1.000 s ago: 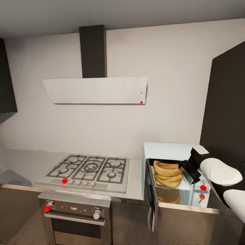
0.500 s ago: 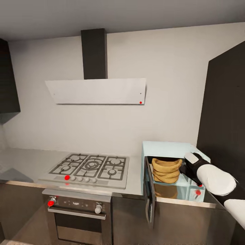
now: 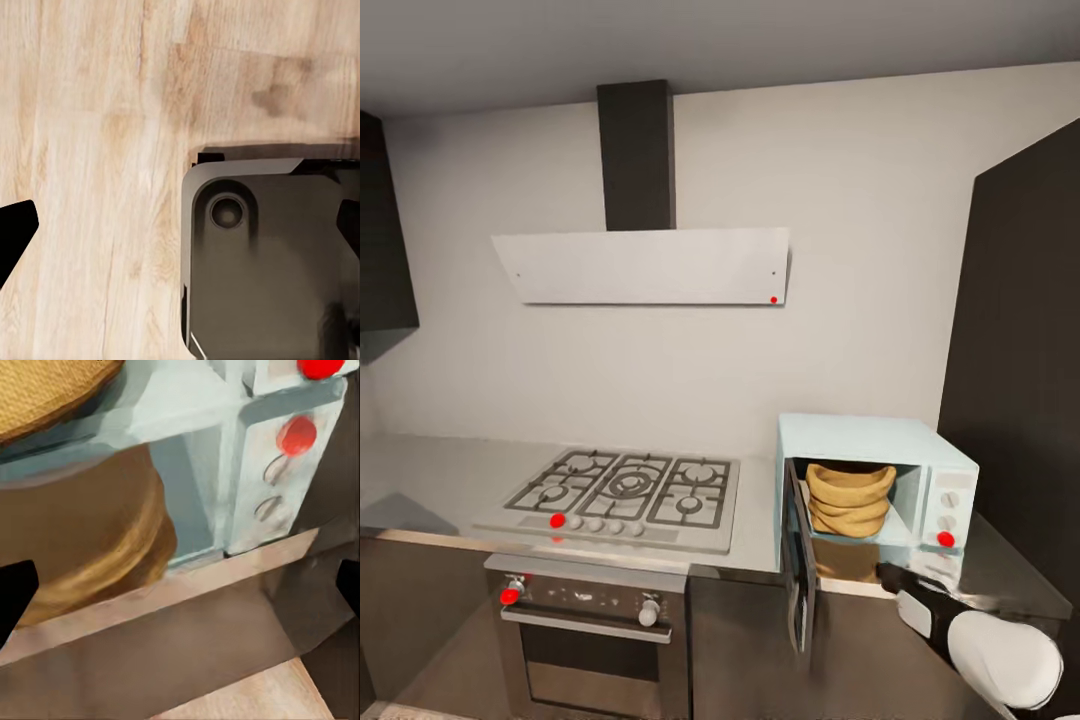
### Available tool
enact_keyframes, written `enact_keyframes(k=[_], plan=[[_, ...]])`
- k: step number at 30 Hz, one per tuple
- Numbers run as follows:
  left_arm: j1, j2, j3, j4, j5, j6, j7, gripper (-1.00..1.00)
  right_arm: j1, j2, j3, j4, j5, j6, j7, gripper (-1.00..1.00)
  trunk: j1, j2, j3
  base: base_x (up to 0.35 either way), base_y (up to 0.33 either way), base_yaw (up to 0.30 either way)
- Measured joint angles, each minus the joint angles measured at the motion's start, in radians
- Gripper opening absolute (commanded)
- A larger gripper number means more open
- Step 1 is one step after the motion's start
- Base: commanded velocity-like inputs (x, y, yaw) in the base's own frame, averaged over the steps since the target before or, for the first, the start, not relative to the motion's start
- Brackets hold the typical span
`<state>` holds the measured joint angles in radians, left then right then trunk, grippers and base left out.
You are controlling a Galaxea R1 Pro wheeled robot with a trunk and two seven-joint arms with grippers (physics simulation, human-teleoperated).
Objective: In the kitchen, take the popcorn bag from the countertop, put it into the microwave, and heat it until the popcorn is cooked so the cooked popcorn ends up inside the bag.
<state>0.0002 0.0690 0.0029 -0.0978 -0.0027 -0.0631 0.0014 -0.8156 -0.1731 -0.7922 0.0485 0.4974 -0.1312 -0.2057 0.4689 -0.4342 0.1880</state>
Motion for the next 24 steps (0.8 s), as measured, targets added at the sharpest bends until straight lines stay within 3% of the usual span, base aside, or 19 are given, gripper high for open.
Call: enact_keyframes(k=[2,5,8,15,21,24], plan=[[0.000,0.000,0.000,0.000,0.000,0.000,0.000,1.00,0.035,0.001,0.001,0.008,0.051,-0.086,0.004,1.00,0.000,0.000,-0.003,0.000,0.000,0.000],[0.001,0.000,0.000,0.000,0.000,-0.001,0.000,1.00,0.077,0.001,0.000,0.020,0.088,-0.197,0.007,1.00,0.000,0.000,-0.008,0.000,0.000,0.000],[0.000,-0.001,0.000,-0.001,0.000,0.000,0.000,1.00,0.100,0.001,-0.001,0.022,0.097,-0.263,0.017,1.00,0.000,0.000,-0.013,0.000,0.000,0.000],[-0.001,-0.004,0.000,-0.001,0.000,0.000,0.000,1.00,0.151,-0.012,0.000,0.024,0.110,-0.370,0.232,1.00,0.000,0.000,-0.024,0.000,0.000,0.000],[0.000,-0.010,-0.001,-0.001,0.000,0.000,0.000,1.00,0.155,-0.015,0.005,0.011,0.114,-0.469,0.267,1.00,0.000,0.000,-0.034,0.000,0.000,0.000],[0.000,-0.009,-0.001,-0.001,0.000,0.000,0.000,1.00,0.155,-0.018,0.017,-0.011,0.114,-0.482,0.275,1.00,0.000,0.000,-0.038,0.000,0.000,0.000]])
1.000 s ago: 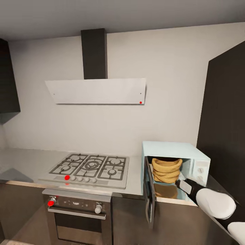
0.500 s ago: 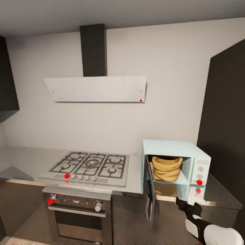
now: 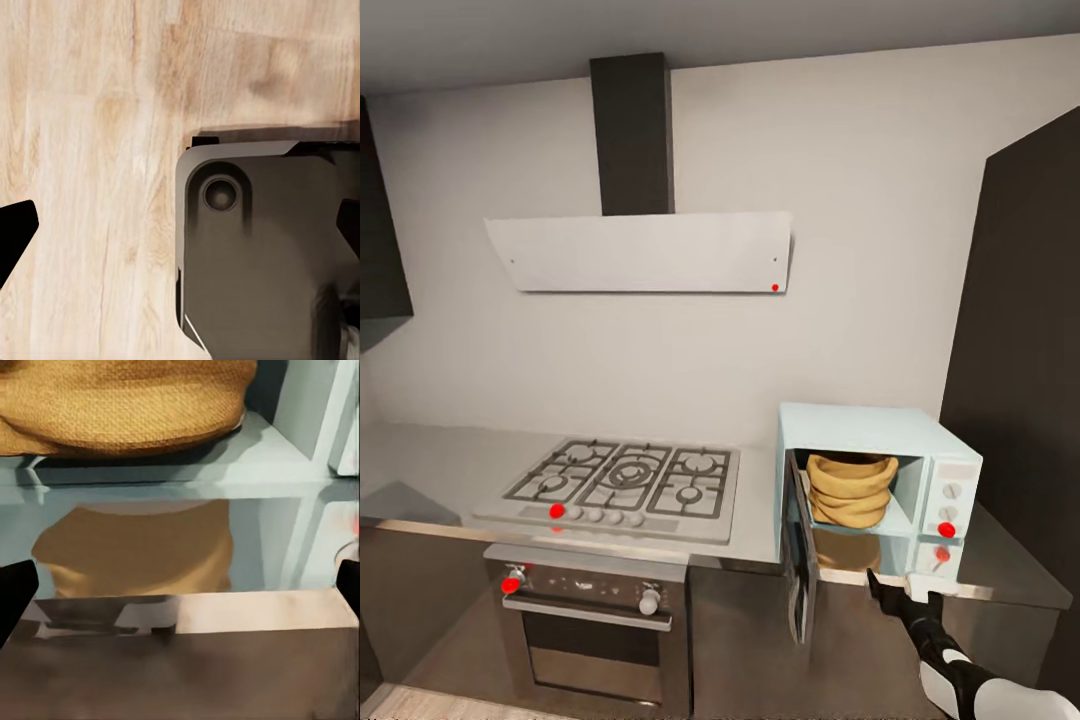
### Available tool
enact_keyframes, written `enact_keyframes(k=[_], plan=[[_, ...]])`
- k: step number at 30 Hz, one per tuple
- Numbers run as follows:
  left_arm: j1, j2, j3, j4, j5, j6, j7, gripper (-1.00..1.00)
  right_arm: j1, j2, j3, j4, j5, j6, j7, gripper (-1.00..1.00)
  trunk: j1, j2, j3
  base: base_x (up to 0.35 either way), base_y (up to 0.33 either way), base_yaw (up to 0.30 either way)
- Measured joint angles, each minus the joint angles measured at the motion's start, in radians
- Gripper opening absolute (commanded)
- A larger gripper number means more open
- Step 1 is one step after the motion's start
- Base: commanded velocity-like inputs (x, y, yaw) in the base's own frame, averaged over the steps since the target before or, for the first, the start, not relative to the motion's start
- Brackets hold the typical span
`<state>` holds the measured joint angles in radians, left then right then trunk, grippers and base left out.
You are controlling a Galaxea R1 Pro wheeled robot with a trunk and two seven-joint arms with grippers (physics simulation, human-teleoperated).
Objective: In the kitchen, take the popcorn bag from the countertop, put it into the microwave, and heat it until the popcorn is cooked so the cooked popcorn ends up inside the bag.
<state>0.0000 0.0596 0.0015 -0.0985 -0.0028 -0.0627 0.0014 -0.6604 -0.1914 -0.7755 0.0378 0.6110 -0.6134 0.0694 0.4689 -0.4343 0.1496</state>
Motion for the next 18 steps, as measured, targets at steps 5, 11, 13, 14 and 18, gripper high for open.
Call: enact_keyframes(k=[5,11,13,14,18], plan=[[0.001,0.000,0.000,0.000,0.000,0.000,0.000,1.00,0.000,-0.006,0.003,-0.005,-0.001,-0.042,0.002,1.00,0.000,0.000,-0.008,0.000,0.000,0.000],[-0.001,-0.006,-0.001,0.000,0.000,0.000,0.000,1.00,0.000,-0.010,0.005,-0.005,-0.002,-0.070,0.003,1.00,0.000,0.000,-0.018,0.000,0.000,0.000],[0.000,-0.006,-0.001,0.000,0.000,0.000,0.000,1.00,0.000,-0.010,0.005,-0.005,-0.002,-0.070,0.003,1.00,0.000,0.000,-0.021,0.000,0.000,0.000],[0.000,-0.006,-0.001,0.000,0.000,0.000,-0.001,1.00,0.000,-0.010,0.005,-0.005,-0.002,-0.071,0.003,1.00,0.000,0.000,-0.023,0.000,0.000,0.000],[-0.001,-0.007,-0.001,0.000,-0.001,0.000,-0.001,1.00,0.000,-0.010,0.003,-0.005,-0.002,-0.071,0.003,1.00,0.000,0.000,-0.029,0.000,0.000,0.000]])
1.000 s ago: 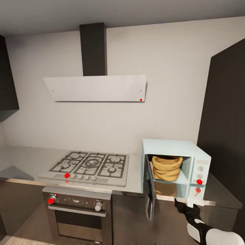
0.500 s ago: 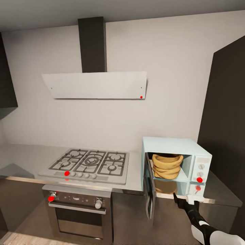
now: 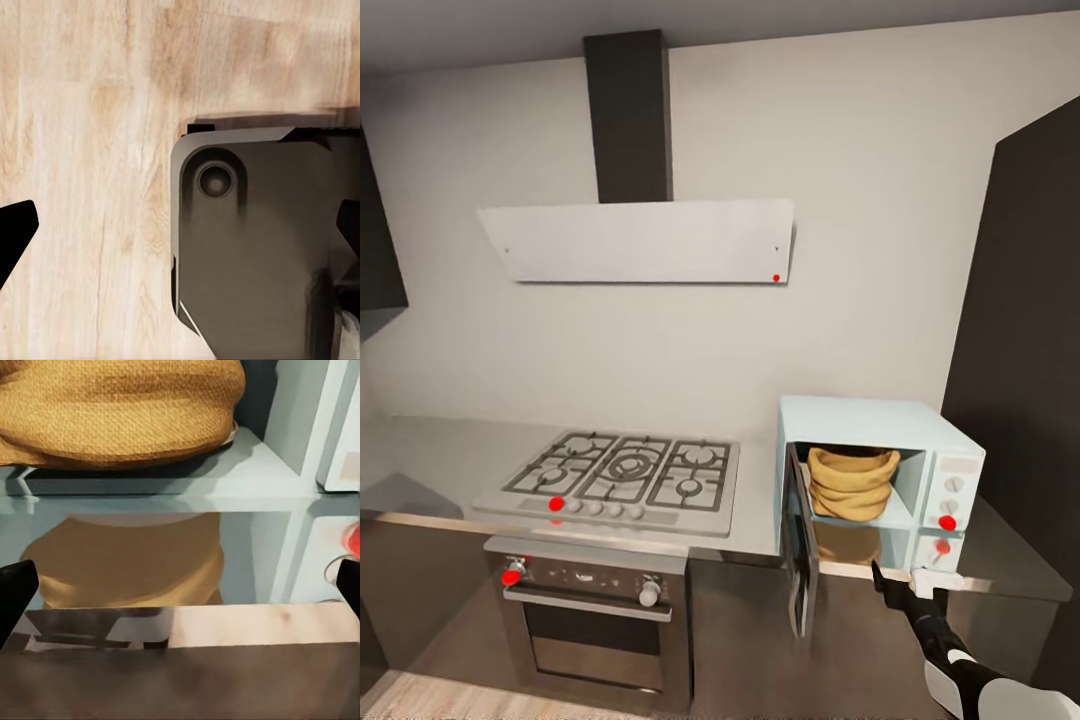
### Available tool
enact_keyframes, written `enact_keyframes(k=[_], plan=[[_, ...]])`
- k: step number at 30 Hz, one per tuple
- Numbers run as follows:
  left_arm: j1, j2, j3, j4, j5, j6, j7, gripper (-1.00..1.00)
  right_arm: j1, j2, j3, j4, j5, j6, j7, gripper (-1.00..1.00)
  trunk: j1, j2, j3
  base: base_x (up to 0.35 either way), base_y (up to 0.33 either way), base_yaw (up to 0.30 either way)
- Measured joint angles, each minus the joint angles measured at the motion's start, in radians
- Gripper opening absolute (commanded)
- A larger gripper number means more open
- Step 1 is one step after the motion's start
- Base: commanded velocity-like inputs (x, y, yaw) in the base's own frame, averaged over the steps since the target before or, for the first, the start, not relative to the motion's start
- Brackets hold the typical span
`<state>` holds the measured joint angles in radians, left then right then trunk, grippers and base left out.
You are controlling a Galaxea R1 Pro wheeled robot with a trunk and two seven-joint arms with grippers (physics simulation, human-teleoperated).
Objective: In the kitchen, take the popcorn bag from the countertop, put it into the microwave, and heat it until the popcorn is cooked so the cooked popcorn ends up inside the bag.
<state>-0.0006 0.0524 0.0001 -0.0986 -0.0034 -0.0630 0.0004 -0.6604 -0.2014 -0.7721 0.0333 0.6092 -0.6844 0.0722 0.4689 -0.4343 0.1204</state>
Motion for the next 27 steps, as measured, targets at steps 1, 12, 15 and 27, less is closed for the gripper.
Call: enact_keyframes(k=[1,12,15,27], plan=[[0.000,0.000,0.000,0.000,0.000,0.000,0.000,1.00,0.000,0.000,0.000,0.000,0.000,0.000,0.000,1.00,0.000,0.000,-0.002,0.000,0.000,0.000],[0.000,0.000,0.000,0.000,0.000,0.000,0.000,1.00,0.000,0.000,-0.002,0.000,0.000,0.000,-0.001,1.00,0.000,0.000,-0.019,0.000,0.000,0.000],[0.000,0.000,0.000,0.000,0.000,0.000,0.000,1.00,0.000,0.000,-0.006,-0.001,-0.001,0.000,-0.001,1.00,0.000,0.000,-0.024,0.000,0.000,0.000],[-0.001,0.000,0.000,0.000,0.000,0.000,0.000,1.00,0.000,0.060,-0.011,-0.226,-0.005,0.000,0.000,1.00,0.000,0.000,-0.026,0.000,0.000,0.000]])
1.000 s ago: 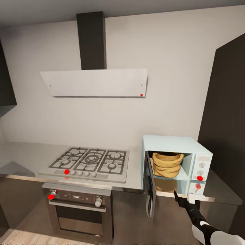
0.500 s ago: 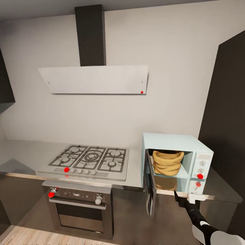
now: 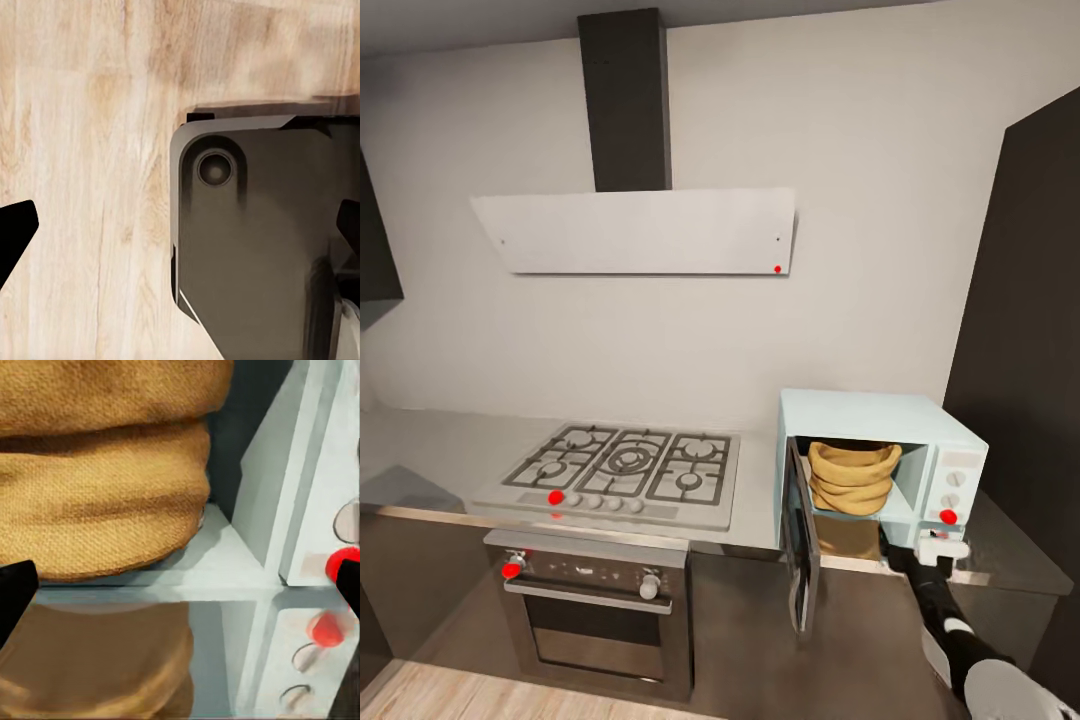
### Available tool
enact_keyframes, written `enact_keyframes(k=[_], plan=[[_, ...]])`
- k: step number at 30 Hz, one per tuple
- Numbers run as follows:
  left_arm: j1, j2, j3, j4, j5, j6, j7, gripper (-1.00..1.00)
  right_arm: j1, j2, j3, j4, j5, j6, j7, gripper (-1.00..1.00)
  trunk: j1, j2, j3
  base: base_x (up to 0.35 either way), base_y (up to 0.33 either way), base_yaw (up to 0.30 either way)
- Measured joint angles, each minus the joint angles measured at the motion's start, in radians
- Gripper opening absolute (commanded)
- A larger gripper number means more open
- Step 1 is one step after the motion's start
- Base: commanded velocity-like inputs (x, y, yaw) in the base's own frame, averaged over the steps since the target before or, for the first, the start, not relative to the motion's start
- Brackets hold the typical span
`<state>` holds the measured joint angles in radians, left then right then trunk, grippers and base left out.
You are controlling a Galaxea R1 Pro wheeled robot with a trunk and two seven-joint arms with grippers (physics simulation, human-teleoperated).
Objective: In the kitchen, take the popcorn bag from the countertop, put it into the microwave, and heat it until the popcorn is cooked so the cooked popcorn ends up inside the bag.
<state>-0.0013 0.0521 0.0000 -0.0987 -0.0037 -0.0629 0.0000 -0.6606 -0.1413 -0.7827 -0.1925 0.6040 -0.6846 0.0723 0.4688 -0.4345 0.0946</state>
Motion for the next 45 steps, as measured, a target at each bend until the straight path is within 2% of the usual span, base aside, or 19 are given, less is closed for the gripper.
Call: enact_keyframes(k=[1,3,4,6,10,14,18,27,32,35,40,45], plan=[[0.000,0.000,0.000,0.000,0.000,0.000,0.000,1.00,0.000,0.016,0.000,-0.047,0.000,0.002,0.000,1.00,0.000,0.000,0.000,0.000,0.000,0.000],[0.001,0.000,0.000,0.000,0.000,0.000,0.000,1.00,0.000,0.066,0.005,-0.172,-0.001,0.011,0.001,1.00,0.000,0.000,0.000,0.000,0.000,0.000],[0.001,0.000,0.000,0.000,0.000,0.000,0.000,1.00,0.000,0.074,0.008,-0.192,-0.001,0.013,0.001,1.00,0.000,0.000,0.000,0.000,0.000,0.000],[0.001,0.000,0.000,0.000,0.000,0.000,0.000,1.00,0.000,0.104,0.043,-0.278,-0.001,0.036,0.008,1.00,0.000,0.000,0.000,0.000,0.000,0.000],[0.000,0.000,0.000,0.000,0.000,0.000,0.000,1.00,0.000,0.139,0.136,-0.369,-0.001,0.076,0.023,1.00,0.000,0.000,0.000,0.000,0.000,0.000],[0.000,0.001,0.000,0.000,0.000,0.000,0.000,1.00,0.000,0.161,0.163,-0.390,-0.003,0.088,0.052,1.00,0.000,0.000,0.000,0.004,0.000,0.000],[0.001,0.002,0.000,0.000,0.000,0.000,0.000,1.00,0.000,0.167,0.165,-0.393,-0.009,0.088,0.082,1.00,0.000,0.000,0.000,0.100,0.064,0.000],[0.001,0.002,0.000,0.000,0.000,0.000,0.000,1.00,0.000,0.168,0.161,-0.387,-0.026,0.089,0.094,1.00,0.000,0.000,0.000,0.032,0.037,0.000],[0.000,0.002,0.000,0.000,0.000,0.000,0.000,1.00,0.000,0.168,0.158,-0.321,-0.027,0.086,0.096,1.00,0.000,0.000,0.000,0.000,0.001,0.000],[0.001,0.002,0.000,0.000,0.000,0.000,0.000,1.00,0.000,0.168,0.135,-0.289,-0.027,0.083,0.094,1.00,0.000,0.000,0.000,0.000,0.000,0.000],[0.001,0.002,0.000,0.000,0.000,0.000,0.000,1.00,0.000,0.167,0.081,-0.167,-0.026,0.081,0.086,1.00,0.000,0.000,0.000,0.000,0.000,0.000],[0.002,0.002,0.000,0.000,0.000,0.000,0.000,1.00,0.000,0.166,0.067,-0.133,-0.026,0.080,0.081,1.00,0.000,0.000,0.000,0.000,0.000,0.000]])
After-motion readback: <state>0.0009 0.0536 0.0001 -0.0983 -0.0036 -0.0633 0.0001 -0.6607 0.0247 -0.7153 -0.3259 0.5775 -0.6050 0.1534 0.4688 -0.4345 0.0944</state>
